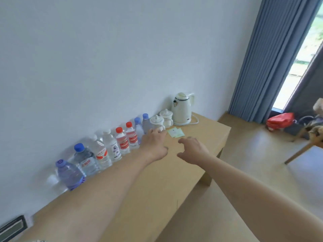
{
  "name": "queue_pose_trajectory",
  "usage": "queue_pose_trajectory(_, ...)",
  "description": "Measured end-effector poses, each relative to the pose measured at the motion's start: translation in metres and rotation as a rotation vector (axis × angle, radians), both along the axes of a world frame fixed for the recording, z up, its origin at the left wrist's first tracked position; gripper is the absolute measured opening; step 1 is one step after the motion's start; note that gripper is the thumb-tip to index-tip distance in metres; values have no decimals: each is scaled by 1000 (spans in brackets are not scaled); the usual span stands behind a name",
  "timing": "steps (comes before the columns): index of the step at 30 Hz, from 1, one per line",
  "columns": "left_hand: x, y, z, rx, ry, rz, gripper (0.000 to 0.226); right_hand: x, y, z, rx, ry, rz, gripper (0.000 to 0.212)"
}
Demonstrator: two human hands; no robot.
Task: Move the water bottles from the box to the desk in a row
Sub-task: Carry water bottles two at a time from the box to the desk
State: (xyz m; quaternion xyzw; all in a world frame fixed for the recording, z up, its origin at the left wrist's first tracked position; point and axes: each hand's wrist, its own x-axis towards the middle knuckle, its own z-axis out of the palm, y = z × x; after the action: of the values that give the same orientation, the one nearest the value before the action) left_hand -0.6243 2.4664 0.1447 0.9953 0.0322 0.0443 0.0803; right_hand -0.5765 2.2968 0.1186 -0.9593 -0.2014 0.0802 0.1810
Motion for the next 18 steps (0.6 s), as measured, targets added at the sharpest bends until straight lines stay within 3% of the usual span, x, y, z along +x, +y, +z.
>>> queue_pose_trajectory(9,68,-265,-19,-6,112,-313,61,17,-270,-12,-82,51,-339,61)
queue_pose_trajectory(18,105,-493,-29,-8,186,-625,66,-10,-480,-24,-90,135,-725,71)
